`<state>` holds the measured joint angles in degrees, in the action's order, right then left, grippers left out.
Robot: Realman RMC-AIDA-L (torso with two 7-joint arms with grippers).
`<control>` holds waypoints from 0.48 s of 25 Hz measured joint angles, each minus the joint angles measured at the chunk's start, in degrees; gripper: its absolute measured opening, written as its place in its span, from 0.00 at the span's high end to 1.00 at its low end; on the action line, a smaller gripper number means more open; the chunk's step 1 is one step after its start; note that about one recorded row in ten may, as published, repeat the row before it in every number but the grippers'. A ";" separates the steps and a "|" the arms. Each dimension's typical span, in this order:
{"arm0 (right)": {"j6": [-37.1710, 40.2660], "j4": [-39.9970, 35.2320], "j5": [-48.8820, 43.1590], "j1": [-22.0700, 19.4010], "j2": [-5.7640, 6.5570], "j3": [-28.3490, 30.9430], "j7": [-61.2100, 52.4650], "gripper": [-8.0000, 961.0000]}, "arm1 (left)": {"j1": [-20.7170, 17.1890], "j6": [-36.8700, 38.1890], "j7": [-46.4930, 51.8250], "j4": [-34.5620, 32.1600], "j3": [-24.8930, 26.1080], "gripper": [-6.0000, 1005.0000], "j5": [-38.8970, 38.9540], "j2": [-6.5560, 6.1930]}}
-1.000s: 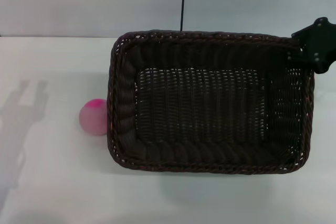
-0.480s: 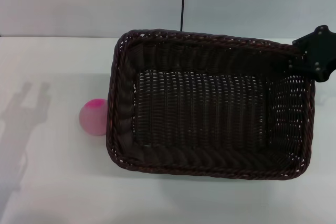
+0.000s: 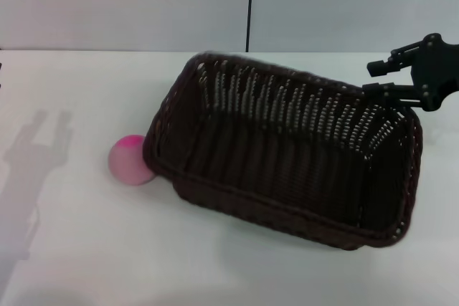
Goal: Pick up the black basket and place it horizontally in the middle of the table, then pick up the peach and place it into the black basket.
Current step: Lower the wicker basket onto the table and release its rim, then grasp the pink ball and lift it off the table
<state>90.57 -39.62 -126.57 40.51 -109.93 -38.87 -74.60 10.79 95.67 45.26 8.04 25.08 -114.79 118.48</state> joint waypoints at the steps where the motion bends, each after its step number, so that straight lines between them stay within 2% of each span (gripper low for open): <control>1: -0.15 -0.07 0.23 0.00 -0.04 0.01 0.03 0.71 | -0.01 -0.06 0.00 -0.02 0.01 0.52 0.00 -0.01; 5: -2.08 -0.05 1.87 -0.02 -0.09 0.11 0.28 0.63 | 0.00 -0.22 0.00 -0.13 0.01 0.52 0.00 -0.01; 7: -4.00 0.19 4.04 -0.41 -0.14 0.46 0.78 0.63 | 0.00 -0.31 0.00 -0.18 -0.03 0.53 0.00 -0.01; 8: -6.06 0.49 7.94 -1.57 -0.36 1.80 1.93 0.63 | 0.01 -0.35 0.00 -0.26 -0.12 0.53 0.00 -0.01; 10: -8.52 1.19 16.74 -4.52 -1.35 5.90 4.09 0.63 | 0.02 -0.34 0.00 -0.50 -0.62 0.53 0.00 -0.08; 11: -8.52 1.19 16.74 -4.52 -1.35 5.90 4.09 0.63 | 0.02 -0.34 0.00 -0.50 -0.62 0.53 0.00 -0.08; 12: -9.76 1.73 24.42 -7.54 -2.61 9.19 5.42 0.63 | 0.02 -0.08 0.00 -1.15 -1.41 0.53 -0.12 -0.19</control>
<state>80.81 -37.89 -102.15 32.96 -112.54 -29.69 -69.18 10.81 95.59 45.26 6.90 23.68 -114.90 118.29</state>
